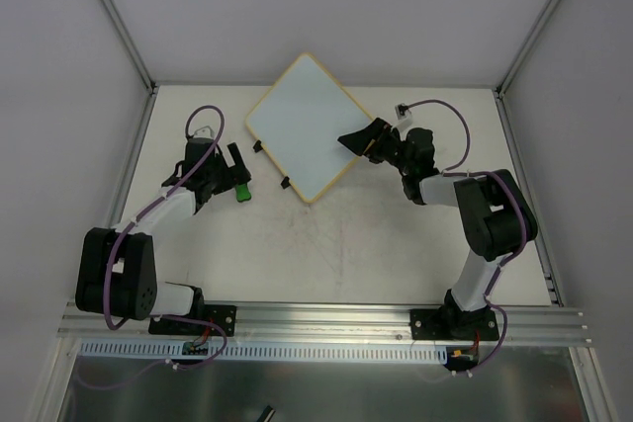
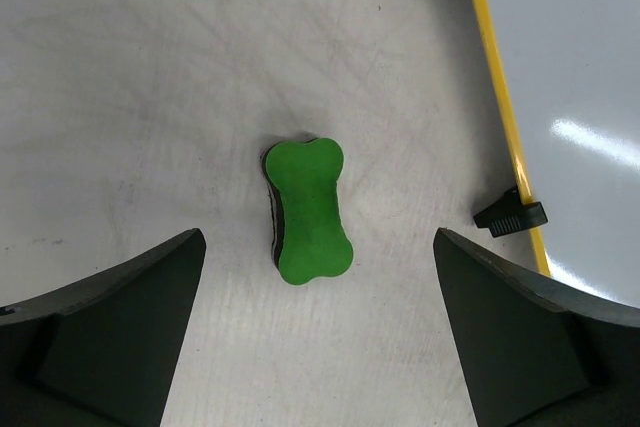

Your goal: Erase the whiteboard

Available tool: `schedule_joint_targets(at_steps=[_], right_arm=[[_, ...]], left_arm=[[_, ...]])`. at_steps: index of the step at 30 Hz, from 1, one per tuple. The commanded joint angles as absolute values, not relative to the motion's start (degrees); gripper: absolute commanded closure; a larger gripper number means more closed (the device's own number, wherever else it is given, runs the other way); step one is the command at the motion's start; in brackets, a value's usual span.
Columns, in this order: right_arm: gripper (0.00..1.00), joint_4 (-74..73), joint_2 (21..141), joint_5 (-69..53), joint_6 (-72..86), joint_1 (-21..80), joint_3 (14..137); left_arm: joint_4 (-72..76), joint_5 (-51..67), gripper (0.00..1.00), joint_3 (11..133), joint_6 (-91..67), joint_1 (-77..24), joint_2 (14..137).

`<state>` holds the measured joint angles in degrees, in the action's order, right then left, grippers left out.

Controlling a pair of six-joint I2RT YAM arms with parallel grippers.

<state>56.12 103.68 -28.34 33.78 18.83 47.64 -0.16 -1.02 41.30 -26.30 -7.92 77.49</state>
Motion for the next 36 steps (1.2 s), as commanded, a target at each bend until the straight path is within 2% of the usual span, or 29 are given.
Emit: schedule_joint_targets(at_steps=[1,3,10,12,24,36], right_arm=[[0.14,58.4,103.1,-28.6,32.7,19.2,47.5],[0.09,58.4,103.1,-28.4,32.7,19.2,47.4],[0.07,58.4,103.0,-28.3,32.7,19.2,47.4],[0.01,58.4,103.0,-28.2,32.6,19.3,47.3],[0.01,58.2,102.0,-27.0,32.0,19.2,46.0],[0.01,58.4,93.6,-23.6,30.2,16.9,37.5]], left_arm=[[1.8,-2.4,0.01,40.8,-26.6,-8.3,75.5],[1.9,-2.4,0.01,40.8,-26.6,-8.4,75.4],[1.9,-2.4,0.01,40.8,-26.5,-8.4,75.5],[1.9,-2.4,0.01,40.8,-26.5,-8.4,75.5],[2.1,-2.4,0.01,40.6,-26.5,-8.4,75.2],[2.2,-2.5,0.01,40.4,-26.5,-8.5,75.0]])
